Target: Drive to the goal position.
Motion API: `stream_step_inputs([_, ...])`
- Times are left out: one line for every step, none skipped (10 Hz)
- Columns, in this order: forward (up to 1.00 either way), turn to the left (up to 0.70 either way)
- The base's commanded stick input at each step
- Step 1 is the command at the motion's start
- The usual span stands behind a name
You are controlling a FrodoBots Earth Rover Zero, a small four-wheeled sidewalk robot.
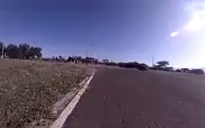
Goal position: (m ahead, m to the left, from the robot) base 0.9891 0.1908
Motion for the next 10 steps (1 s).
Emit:
stream_step_inputs([0.58,0.00])
stream_step_inputs([0.58,0.00])
stream_step_inputs([0.58,0.00])
stream_step_inputs([0.58,-0.04])
stream_step_inputs([0.58,-0.22])
stream_step_inputs([0.58,-0.58])
stream_step_inputs([0.58,-0.58])
stream_step_inputs([0.58,-0.58])
stream_step_inputs([0.58,-0.58])
stream_step_inputs([0.58,-0.58])
